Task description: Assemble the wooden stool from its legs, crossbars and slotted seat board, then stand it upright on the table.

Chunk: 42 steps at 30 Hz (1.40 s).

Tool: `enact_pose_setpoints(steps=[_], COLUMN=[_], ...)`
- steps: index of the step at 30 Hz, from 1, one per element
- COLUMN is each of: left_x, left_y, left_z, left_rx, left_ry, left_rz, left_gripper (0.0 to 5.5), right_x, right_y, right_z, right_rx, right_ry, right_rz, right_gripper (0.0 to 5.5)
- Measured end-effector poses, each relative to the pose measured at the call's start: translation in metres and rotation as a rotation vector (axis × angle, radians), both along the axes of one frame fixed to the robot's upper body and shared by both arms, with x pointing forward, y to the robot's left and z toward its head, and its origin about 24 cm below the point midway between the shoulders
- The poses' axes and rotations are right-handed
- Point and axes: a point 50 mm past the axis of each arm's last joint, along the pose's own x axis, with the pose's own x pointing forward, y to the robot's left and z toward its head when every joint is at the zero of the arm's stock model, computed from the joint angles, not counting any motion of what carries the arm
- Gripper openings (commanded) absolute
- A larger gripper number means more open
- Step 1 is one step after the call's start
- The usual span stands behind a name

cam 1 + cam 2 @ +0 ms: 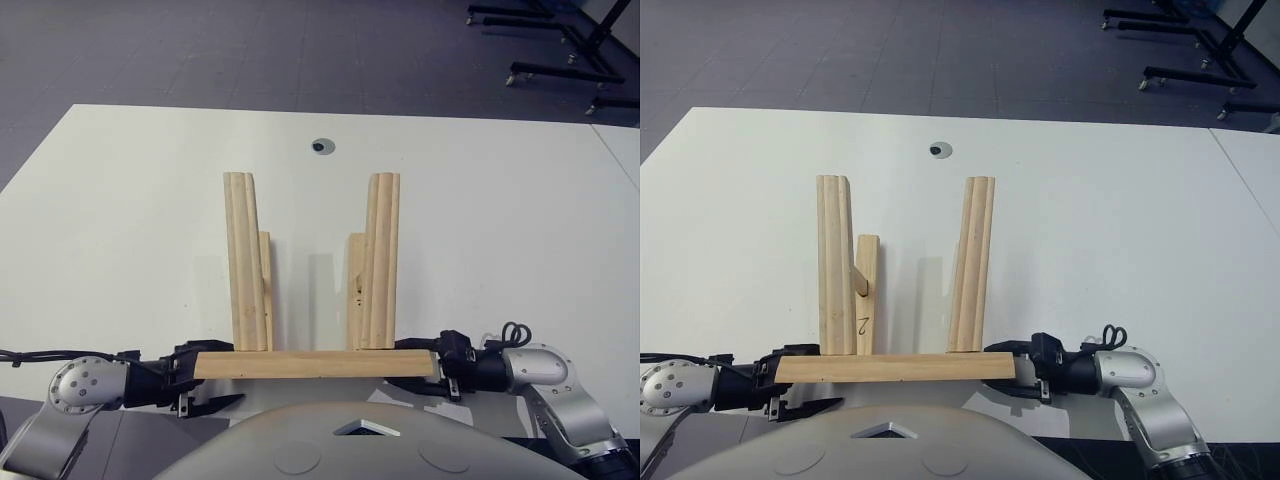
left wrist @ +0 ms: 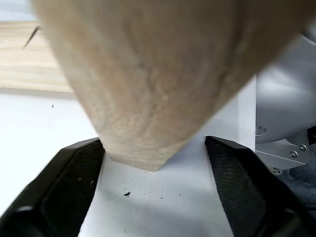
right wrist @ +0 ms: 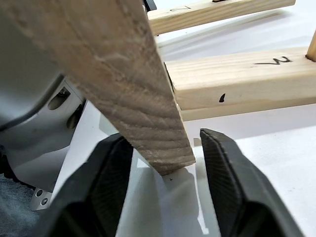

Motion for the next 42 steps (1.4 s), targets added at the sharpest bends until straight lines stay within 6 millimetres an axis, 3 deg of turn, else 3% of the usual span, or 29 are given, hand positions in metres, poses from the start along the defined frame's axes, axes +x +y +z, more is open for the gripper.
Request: enact_pose_setpoints(steps=[2, 12, 19, 28, 42], left_x=[0.002, 0.006, 0.002, 0.006, 0.012], left_y=[0.001, 0.004, -0.002, -0.004, -0.004], left_z=[0.000, -0.001, 0.024, 0.070, 0.100], left_rx=[-0.002, -0.018, -0.065, -0.146, -0.270], left_ry=[0.000, 0.012, 0.146, 0.413, 0.590], left_rz=[-0.002, -0.001, 0.011, 0.100, 0.193], left_gripper=[2.84, 1.45, 1.41, 1.41, 1.41], right_x=[-0.001, 0.000, 0.009, 0.019, 0.043], right_y=[0.002, 0.005, -0.004, -0.006, -0.006], right_z=[-0.001, -0.001, 0.035, 0.084, 0.142], right_rx=[-0.001, 0.001, 0.006, -0.004, -0.073], right_ry=[-0.005, -0.014, 0.116, 0.300, 0.505], right_rz=[0.004, 0.030, 0.093, 0.097, 0.042], right_gripper=[1.52, 1.48, 1.43, 1.39, 1.39])
